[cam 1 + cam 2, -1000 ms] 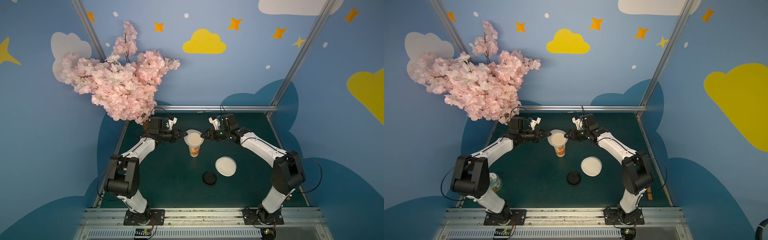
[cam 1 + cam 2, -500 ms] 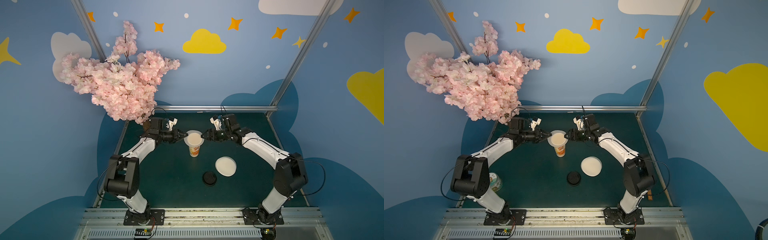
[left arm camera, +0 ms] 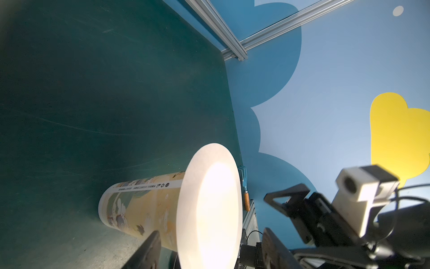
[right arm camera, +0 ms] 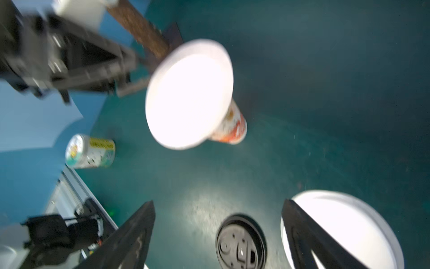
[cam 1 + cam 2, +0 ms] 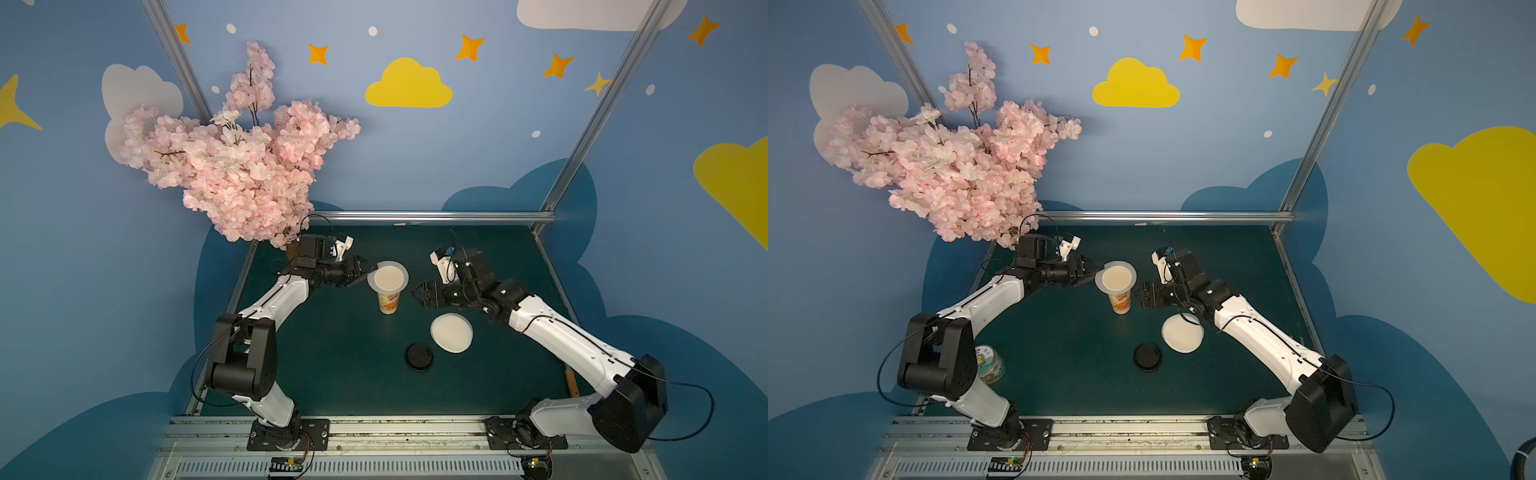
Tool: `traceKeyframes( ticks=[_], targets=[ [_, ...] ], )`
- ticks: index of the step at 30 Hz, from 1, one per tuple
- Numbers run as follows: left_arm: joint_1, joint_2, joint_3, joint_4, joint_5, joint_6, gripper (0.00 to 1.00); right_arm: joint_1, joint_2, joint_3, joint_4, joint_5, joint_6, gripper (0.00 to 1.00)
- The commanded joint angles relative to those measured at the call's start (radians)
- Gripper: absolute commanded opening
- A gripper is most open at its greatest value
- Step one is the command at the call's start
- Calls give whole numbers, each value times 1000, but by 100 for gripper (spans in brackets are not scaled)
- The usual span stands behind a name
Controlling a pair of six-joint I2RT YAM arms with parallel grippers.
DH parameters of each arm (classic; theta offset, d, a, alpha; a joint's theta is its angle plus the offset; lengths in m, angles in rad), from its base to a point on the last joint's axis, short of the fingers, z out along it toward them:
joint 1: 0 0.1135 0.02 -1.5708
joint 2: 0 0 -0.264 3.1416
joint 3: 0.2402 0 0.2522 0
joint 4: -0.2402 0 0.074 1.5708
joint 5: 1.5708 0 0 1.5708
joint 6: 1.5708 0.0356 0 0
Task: Put the leak-proof paper on the milk tea cups
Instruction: Place the leak-proof paper at the cup, then pick up the cup lid from the center of the board.
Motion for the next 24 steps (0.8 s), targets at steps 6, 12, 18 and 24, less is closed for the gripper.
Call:
traceKeyframes(
  ticks=[6, 12, 18, 24],
  targets=[
    [38, -183, -88, -78, -175, 48, 100, 251, -7, -208, -114, 237, 88, 88],
    [39, -356, -200, -134, -380, 85, 100, 302, 141, -172, -106, 201, 115, 89],
    [40, -379, -223, -148, -406, 98, 100, 307, 253, -129, -121, 256, 123, 89],
    [41, -370, -232, -136, -403, 100, 100, 312, 293, -121, -82, 275, 135, 87]
  ],
)
